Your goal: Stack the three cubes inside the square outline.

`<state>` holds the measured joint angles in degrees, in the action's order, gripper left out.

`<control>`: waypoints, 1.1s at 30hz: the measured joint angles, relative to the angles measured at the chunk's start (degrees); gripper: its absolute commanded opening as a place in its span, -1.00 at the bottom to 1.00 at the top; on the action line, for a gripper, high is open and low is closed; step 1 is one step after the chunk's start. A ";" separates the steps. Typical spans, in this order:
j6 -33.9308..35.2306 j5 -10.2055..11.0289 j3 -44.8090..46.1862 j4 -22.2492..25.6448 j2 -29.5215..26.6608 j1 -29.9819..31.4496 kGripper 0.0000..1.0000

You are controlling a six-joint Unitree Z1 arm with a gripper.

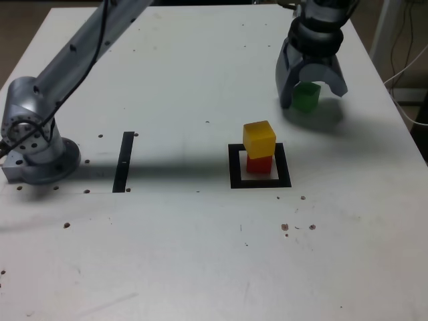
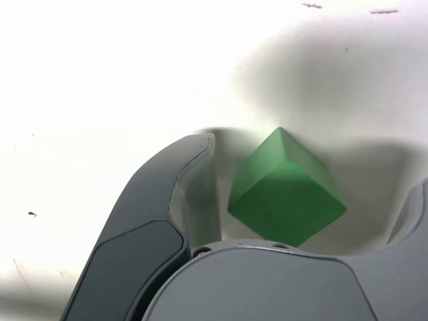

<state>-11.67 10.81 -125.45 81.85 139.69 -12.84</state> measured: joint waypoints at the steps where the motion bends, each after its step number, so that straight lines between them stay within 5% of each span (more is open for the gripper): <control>1: -0.07 0.00 -0.19 0.34 0.18 0.00 0.85; 33: -0.75 0.06 -3.78 0.81 1.83 0.84 -0.22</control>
<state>-12.42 10.87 -129.23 82.66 141.52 -12.00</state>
